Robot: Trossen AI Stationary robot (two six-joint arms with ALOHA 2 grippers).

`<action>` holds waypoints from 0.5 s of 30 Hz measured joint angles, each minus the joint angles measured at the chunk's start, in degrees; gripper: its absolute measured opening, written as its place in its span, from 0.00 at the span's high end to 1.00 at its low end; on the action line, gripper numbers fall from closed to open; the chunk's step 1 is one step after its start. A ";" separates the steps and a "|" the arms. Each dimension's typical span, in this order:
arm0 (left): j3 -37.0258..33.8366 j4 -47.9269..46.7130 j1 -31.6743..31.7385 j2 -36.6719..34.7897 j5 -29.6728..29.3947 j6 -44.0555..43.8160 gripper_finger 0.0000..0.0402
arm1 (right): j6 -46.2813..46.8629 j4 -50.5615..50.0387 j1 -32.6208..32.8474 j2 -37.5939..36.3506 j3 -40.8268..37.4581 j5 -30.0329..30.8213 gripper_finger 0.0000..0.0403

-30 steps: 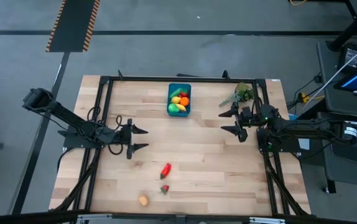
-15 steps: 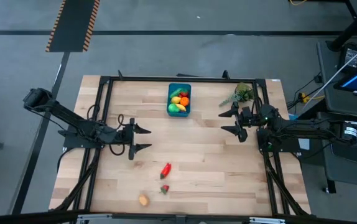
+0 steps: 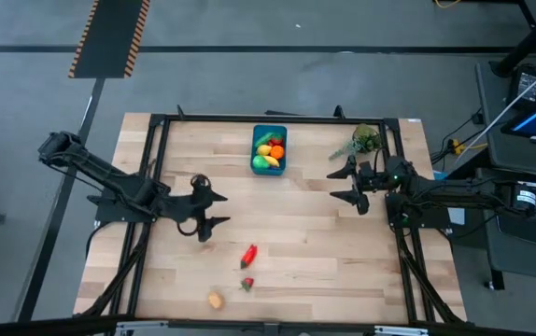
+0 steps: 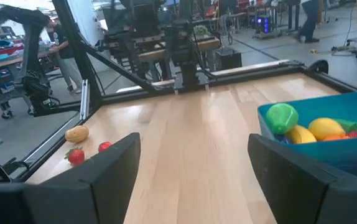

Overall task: Pick and placing Produce into tupperware
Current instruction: Put the chili pepper into the blue bin

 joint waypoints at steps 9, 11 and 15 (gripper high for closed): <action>14.61 -12.42 -3.02 18.17 0.73 -7.50 0.30 | -0.01 -1.17 0.01 0.00 0.00 0.00 0.26; 19.05 -16.39 -3.84 22.39 0.76 -8.65 0.30 | -0.01 -1.44 0.01 0.00 0.00 0.00 0.26; 27.31 -23.01 -5.14 29.54 0.74 -11.42 0.30 | 0.01 -1.44 0.02 0.00 0.00 -0.01 0.26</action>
